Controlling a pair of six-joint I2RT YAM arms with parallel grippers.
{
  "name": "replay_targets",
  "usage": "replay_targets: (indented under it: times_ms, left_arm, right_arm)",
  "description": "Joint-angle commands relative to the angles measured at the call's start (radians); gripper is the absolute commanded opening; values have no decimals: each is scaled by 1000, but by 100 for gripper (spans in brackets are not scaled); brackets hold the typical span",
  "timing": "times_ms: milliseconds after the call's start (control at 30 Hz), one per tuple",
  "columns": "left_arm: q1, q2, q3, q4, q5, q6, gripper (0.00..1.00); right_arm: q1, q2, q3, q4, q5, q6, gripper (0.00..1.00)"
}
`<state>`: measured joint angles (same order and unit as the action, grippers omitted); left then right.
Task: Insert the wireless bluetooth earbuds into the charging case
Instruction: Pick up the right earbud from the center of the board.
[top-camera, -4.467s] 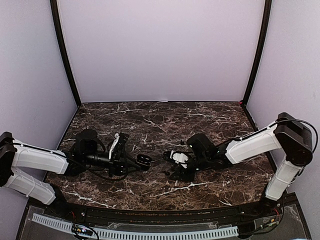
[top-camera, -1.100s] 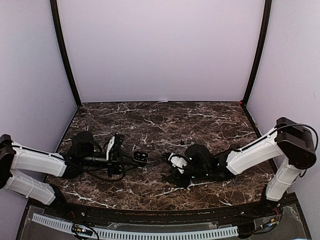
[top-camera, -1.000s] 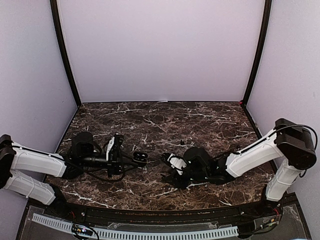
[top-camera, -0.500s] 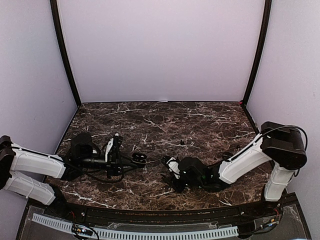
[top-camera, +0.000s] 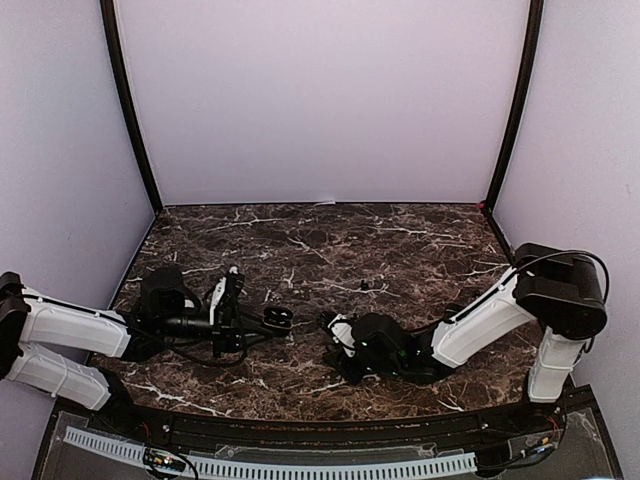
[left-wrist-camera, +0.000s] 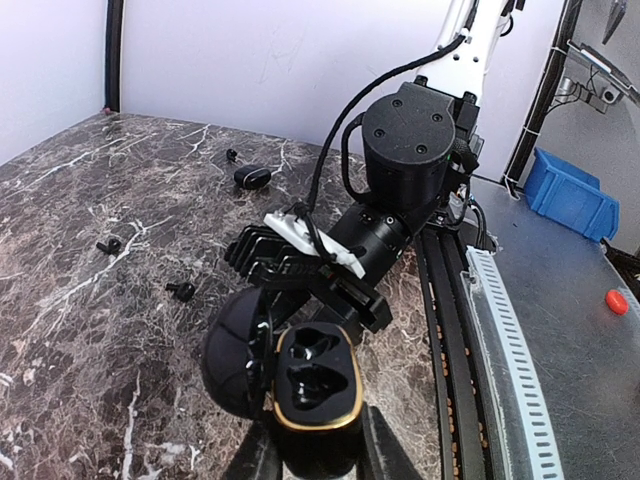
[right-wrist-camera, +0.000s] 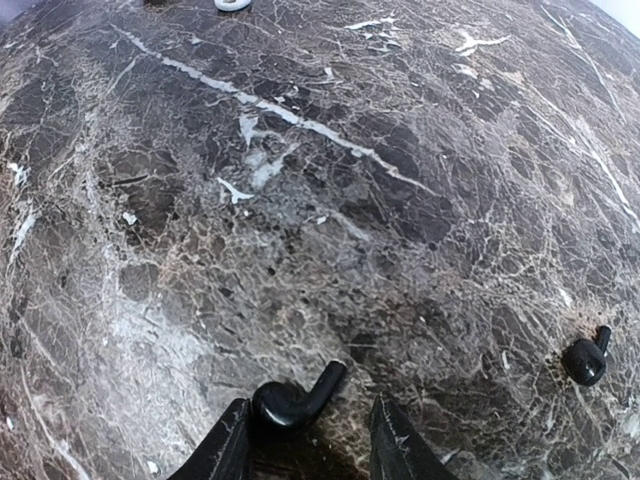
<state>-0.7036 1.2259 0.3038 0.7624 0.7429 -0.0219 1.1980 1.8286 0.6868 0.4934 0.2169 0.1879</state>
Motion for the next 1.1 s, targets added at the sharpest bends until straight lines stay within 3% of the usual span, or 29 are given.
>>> replay_targets:
  times_ms: [0,433,1067]
  left_arm:
    - [7,-28,-16,34,21,30,5]
    - [6,-43,-67,93,91,102,3]
    - [5,-29,-97,65,192,277,0]
  right_arm:
    - [15,31,18,-3,-6,-14,39]
    - [18,33,17,3,-1,-30,32]
    - [17,-59,-126,160,-83,-90,38]
